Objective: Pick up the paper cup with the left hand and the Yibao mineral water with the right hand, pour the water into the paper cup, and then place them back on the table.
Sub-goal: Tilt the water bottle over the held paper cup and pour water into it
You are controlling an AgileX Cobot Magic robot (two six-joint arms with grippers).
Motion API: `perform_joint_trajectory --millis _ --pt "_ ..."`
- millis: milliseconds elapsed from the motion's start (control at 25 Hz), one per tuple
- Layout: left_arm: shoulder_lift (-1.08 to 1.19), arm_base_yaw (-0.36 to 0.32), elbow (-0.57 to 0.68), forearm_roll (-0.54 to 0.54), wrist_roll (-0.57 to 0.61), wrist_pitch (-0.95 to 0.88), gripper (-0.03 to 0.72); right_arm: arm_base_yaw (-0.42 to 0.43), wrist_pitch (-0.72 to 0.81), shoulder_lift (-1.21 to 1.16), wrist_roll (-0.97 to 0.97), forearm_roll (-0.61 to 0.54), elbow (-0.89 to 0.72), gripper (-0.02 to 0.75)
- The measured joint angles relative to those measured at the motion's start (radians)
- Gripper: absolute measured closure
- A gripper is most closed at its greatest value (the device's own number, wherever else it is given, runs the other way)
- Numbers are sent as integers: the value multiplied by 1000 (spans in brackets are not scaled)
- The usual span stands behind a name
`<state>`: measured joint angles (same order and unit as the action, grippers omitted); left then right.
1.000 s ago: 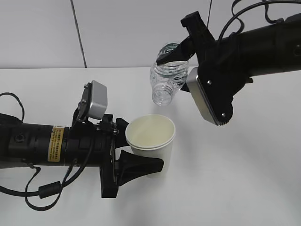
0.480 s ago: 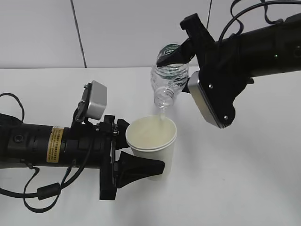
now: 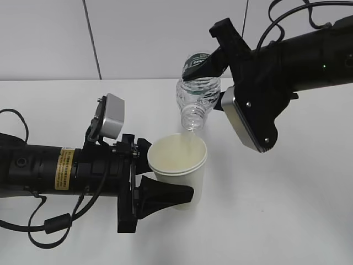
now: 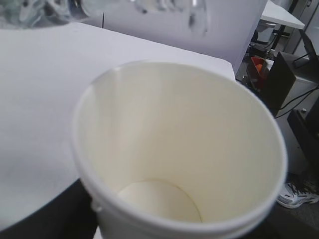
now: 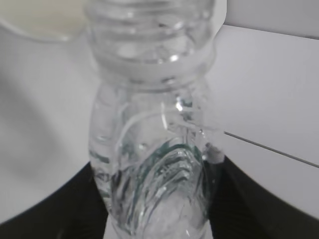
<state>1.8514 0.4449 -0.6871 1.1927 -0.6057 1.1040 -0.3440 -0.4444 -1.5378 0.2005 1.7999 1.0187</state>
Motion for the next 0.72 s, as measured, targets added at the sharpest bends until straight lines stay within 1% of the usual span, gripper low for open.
perform_joint_trajectory --millis 120,320,720 --pt "0 0 0 -1 0 0 253 0 -6 0 0 3 0 309" --pt "0 0 0 -3 0 0 253 -4 -8 0 0 40 0 309" --pt "0 0 0 -4 -3 0 253 -10 -14 -7 4 40 0 310"
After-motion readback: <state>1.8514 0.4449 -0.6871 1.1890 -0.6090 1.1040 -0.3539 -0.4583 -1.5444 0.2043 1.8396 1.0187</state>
